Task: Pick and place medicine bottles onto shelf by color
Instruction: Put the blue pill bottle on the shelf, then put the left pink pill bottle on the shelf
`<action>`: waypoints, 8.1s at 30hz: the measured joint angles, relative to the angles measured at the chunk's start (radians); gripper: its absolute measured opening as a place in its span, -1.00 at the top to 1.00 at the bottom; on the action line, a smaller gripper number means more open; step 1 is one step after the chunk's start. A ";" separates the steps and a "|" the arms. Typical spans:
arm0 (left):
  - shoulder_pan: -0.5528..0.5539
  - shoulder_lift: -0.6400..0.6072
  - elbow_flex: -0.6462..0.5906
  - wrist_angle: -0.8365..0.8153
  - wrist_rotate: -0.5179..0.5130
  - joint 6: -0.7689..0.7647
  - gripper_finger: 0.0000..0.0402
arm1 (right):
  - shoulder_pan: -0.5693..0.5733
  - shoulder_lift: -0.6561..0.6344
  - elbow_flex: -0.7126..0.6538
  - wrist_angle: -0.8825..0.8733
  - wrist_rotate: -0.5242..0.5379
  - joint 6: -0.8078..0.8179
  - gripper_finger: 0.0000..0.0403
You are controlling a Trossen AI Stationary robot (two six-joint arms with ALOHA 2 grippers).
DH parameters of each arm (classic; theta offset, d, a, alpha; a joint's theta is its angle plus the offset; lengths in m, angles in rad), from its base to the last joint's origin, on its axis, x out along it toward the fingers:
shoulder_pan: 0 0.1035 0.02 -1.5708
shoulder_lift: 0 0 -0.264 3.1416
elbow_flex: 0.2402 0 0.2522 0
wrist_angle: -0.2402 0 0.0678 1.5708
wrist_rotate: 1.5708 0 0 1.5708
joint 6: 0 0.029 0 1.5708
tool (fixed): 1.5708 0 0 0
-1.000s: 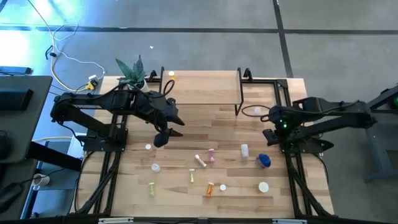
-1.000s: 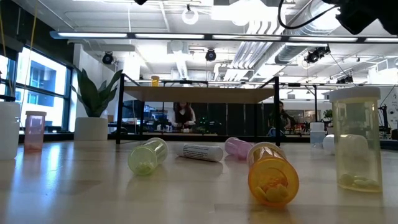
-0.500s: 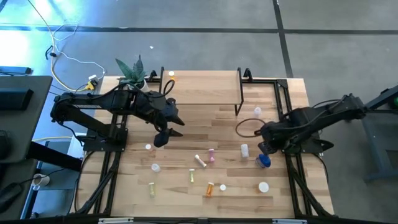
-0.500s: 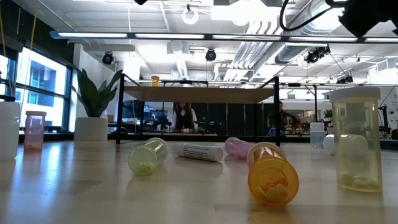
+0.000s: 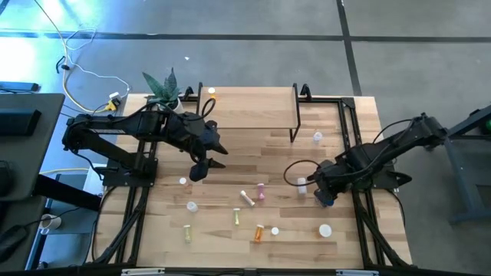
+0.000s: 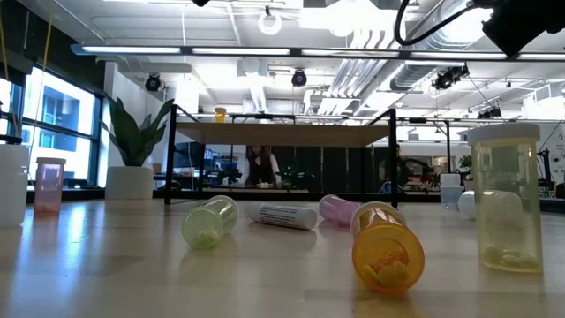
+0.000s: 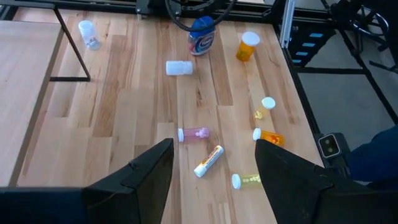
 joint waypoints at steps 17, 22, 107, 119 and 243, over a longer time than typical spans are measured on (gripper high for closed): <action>0.000 0.000 0.000 0.000 0.001 0.000 -0.07 | 0.050 0.157 0.000 -0.004 0.037 -0.013 -0.22; 0.000 0.000 0.000 0.000 0.001 0.000 -0.07 | 0.050 0.213 0.000 -0.004 0.064 -0.013 -0.24; 0.374 0.000 0.001 -0.019 0.010 -0.031 -0.07 | -1.159 0.499 1.092 0.026 0.371 -1.324 0.19; 0.372 0.000 0.001 -0.021 0.010 -0.099 -0.07 | -1.151 0.723 1.270 -0.269 0.317 -1.450 0.19; -0.464 -0.473 -0.803 -0.144 -0.397 -0.674 -0.07 | -0.851 0.596 1.384 -0.185 0.270 -1.067 -0.08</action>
